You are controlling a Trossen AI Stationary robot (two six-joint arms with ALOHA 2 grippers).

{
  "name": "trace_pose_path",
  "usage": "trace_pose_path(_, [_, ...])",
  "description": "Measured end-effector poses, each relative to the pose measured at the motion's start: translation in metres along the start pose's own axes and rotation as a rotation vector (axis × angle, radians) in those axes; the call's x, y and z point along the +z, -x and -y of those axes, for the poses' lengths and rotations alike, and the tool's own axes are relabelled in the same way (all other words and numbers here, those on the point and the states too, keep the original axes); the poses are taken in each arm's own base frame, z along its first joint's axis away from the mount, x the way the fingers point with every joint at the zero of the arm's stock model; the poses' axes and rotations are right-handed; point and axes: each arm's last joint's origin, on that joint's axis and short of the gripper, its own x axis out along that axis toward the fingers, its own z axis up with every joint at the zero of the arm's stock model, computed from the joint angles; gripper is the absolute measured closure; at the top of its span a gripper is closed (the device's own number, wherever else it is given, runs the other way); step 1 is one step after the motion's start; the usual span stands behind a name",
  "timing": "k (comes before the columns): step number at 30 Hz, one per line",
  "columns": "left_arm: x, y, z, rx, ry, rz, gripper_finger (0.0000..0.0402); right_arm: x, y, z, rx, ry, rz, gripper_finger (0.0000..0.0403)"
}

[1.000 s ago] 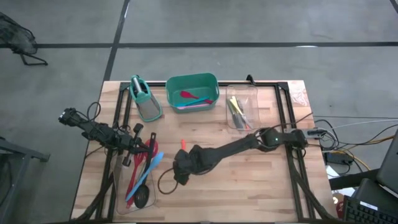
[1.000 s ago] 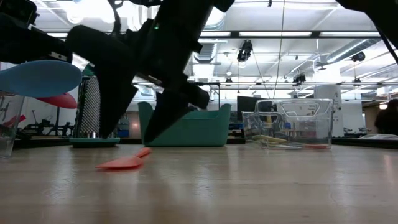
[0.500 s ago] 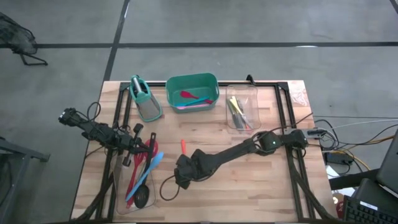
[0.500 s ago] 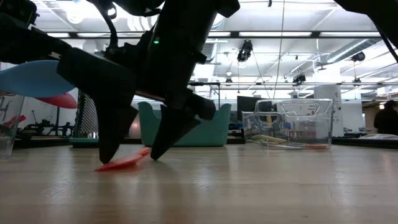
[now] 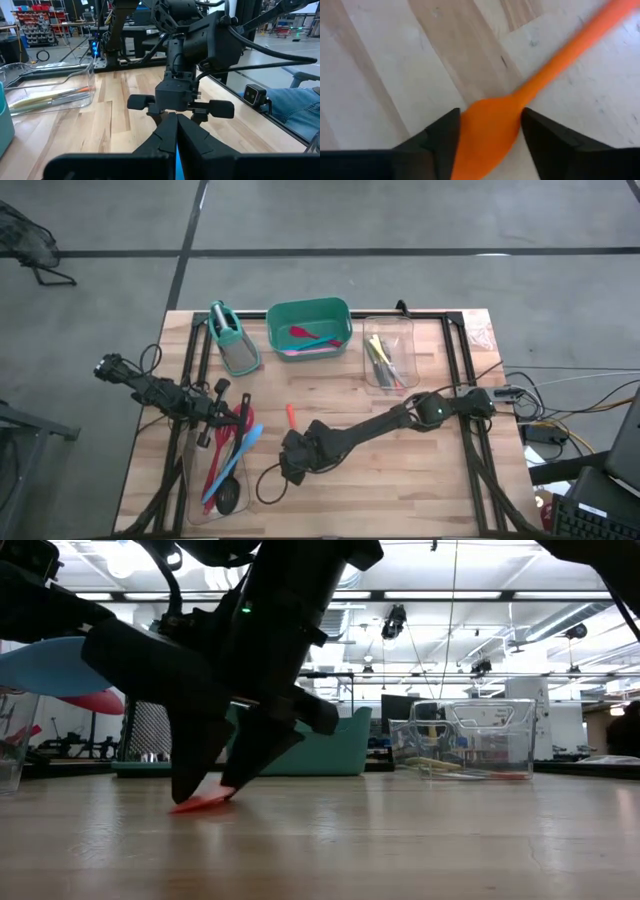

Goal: Pick & Place Kitchen Items
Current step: Put the orange spatula into the green bin

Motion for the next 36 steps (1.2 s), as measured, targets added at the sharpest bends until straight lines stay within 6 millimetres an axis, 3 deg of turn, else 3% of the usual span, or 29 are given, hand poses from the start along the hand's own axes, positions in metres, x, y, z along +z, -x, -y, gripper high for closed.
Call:
trace_pose_path(7, [0.000, 0.000, 0.000, 0.000, 0.000, 0.000, 0.0392, 0.002, 0.000, 0.002, 0.016, 0.056, -0.028, 0.0323])
trace_pose_path(13, [0.000, 0.000, 0.000, 0.000, 0.000, 0.000, 0.0392, 0.006, 0.008, 0.004, 0.016, 0.095, -0.020, 0.0387])
trace_pose_path(19, [0.000, 0.000, 0.000, 0.000, 0.000, 0.000, 0.0392, 0.008, 0.021, 0.000, 0.040, 0.126, -0.017, 0.0396])
trace_pose_path(30, [0.000, 0.000, 0.000, 0.000, 0.000, 0.000, 0.0392, 0.014, 0.034, -0.009, 0.091, -0.015, 0.020, 0.0393])
trace_pose_path(36, [0.000, 0.000, 0.000, 0.000, 0.000, 0.000, 0.0392, 0.009, 0.038, -0.015, 0.106, -0.031, 0.023, 0.0344])
